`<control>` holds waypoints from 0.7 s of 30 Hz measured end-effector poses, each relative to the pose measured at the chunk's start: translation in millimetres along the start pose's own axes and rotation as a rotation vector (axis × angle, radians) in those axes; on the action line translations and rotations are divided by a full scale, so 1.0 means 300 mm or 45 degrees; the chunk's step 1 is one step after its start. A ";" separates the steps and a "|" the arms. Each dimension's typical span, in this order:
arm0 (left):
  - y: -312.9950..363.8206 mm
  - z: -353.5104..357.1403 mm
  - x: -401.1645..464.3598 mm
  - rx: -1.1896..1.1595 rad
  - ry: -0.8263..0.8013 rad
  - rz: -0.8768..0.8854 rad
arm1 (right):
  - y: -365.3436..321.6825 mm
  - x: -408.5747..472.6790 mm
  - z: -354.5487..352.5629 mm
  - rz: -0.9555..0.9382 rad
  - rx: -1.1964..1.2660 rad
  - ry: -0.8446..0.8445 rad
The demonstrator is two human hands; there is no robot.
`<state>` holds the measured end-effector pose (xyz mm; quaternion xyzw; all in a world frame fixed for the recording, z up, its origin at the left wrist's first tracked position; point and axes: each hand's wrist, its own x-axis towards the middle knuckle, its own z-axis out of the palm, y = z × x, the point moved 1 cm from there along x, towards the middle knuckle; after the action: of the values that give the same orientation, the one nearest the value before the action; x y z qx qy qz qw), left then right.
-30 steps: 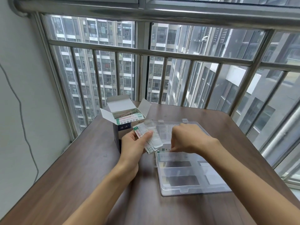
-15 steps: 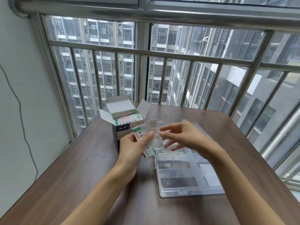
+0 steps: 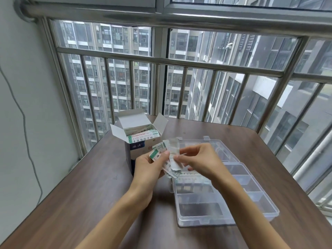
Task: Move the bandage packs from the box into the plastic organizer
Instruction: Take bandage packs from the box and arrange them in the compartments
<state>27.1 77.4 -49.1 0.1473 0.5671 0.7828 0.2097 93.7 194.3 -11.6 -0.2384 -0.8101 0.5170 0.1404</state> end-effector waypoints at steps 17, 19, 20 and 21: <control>0.018 0.001 -0.017 0.175 -0.063 0.016 | 0.014 -0.029 -0.045 -1.016 -0.981 0.129; 0.022 -0.004 -0.017 0.176 -0.069 0.059 | -0.001 -0.031 -0.061 -0.624 -0.578 -0.088; 0.025 -0.005 -0.019 0.175 -0.085 0.066 | -0.004 -0.025 -0.067 -0.461 -0.396 -0.157; 0.027 -0.003 -0.022 0.188 -0.105 0.070 | -0.005 -0.018 -0.073 -0.362 -0.303 -0.184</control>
<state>31.1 71.3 -41.7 0.2098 0.6098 0.7377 0.1999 108.5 207.8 -0.7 -0.0986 -0.8989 0.4084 0.1243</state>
